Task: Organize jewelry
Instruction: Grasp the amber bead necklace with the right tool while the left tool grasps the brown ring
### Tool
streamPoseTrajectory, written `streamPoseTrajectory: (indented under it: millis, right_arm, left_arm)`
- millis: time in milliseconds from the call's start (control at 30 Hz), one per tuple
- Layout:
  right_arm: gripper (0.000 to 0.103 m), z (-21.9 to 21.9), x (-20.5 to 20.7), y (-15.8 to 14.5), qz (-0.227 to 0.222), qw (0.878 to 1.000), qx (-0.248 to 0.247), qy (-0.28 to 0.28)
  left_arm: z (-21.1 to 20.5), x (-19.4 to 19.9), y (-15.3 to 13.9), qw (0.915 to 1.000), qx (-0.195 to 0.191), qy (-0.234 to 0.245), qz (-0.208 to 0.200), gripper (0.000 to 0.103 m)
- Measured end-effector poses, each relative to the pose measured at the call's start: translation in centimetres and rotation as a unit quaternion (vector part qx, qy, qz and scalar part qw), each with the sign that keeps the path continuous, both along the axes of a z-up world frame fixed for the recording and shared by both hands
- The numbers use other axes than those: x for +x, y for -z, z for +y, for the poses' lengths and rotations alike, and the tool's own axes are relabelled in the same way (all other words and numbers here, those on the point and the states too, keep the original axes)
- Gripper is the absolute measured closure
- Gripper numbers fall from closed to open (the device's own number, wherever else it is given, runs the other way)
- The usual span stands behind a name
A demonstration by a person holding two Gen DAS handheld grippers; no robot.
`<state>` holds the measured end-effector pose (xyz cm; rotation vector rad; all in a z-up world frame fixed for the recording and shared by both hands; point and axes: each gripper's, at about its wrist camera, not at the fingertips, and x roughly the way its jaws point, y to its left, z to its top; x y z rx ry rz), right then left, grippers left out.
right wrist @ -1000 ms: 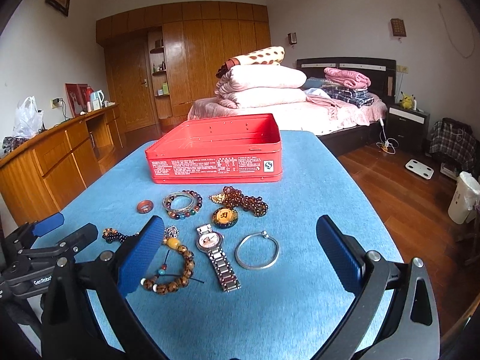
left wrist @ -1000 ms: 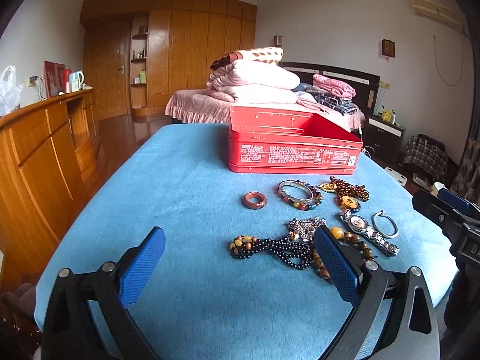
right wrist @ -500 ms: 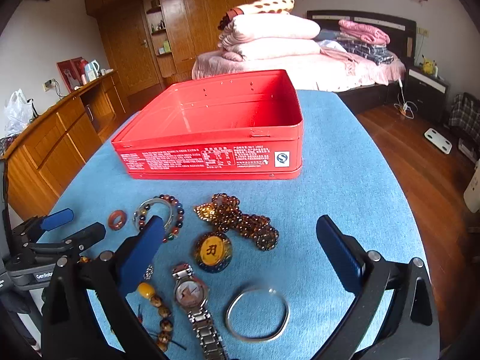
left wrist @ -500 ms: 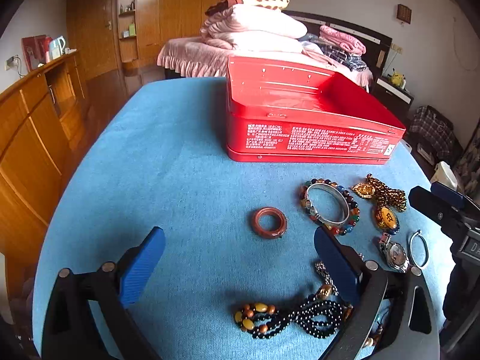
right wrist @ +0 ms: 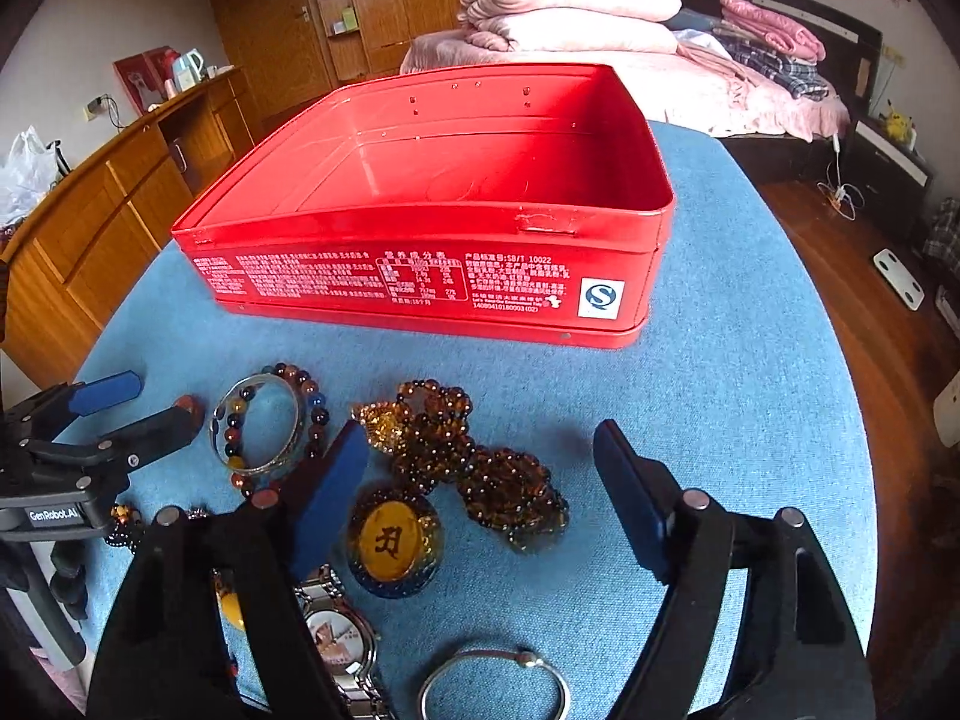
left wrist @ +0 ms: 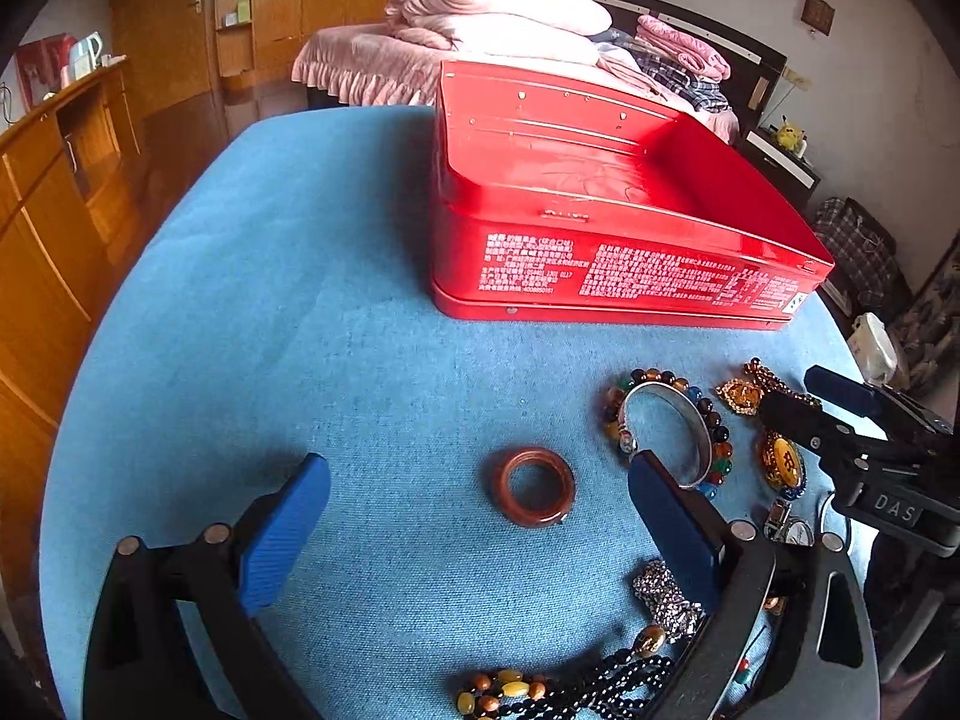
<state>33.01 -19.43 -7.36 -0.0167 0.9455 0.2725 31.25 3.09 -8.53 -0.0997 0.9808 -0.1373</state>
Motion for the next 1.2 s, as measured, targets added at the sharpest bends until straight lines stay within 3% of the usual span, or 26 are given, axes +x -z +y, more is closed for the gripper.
streamPoseTrajectory:
  millis: [400,467,600,733,867,967,1100,1133,1167,1200]
  right_arm:
    - [0.035,0.6,-0.1,0.4,-0.006,0.999,-0.033,-0.032]
    - [0.039,0.4,-0.1,0.3,-0.006,0.999,-0.031,-0.035]
    - [0.055,0.2,-0.4,0.2,-0.006,0.999,-0.027,-0.041]
    - [0.059,-0.4,-0.4,0.0,-0.002,0.999,-0.016,-0.041]
    - [0.059,-1.1,-0.4,-0.1,0.005,0.999,-0.005,-0.041]
    - [0.057,-0.8,-0.5,0.1,0.002,0.999,-0.015,-0.044]
    - [0.06,-0.2,-0.7,0.2,-0.006,0.999,-0.03,-0.042]
    - [0.061,-0.2,-0.7,0.2,-0.008,0.999,-0.032,-0.04]
    - [0.062,-0.3,-0.7,0.2,-0.009,0.999,-0.033,-0.038]
    - [0.062,-0.3,-0.7,0.2,-0.01,0.999,-0.032,-0.035]
  left_arm:
    - [-1.1,0.1,0.3,0.9995,0.015,0.024,-0.013,0.01]
    - [-1.1,0.0,0.1,0.9995,0.012,0.024,-0.016,0.021]
    - [-1.6,0.0,0.1,0.9989,0.032,0.029,-0.021,0.029]
    - [-1.7,-0.3,0.1,0.9984,0.041,0.031,-0.025,0.04]
    - [-1.5,-0.3,0.2,0.9986,0.034,0.033,-0.024,0.04]
    - [-2.0,-0.3,0.3,0.9979,0.044,0.04,-0.026,0.033]
    - [-2.4,-0.2,0.3,0.9977,0.047,0.036,-0.031,0.035]
    - [-2.4,-0.2,0.2,0.9978,0.045,0.034,-0.034,0.044]
    - [-2.2,-0.3,0.1,0.998,0.041,0.031,-0.037,0.06]
    - [-1.9,-0.3,0.0,0.9984,0.032,0.029,-0.037,0.068]
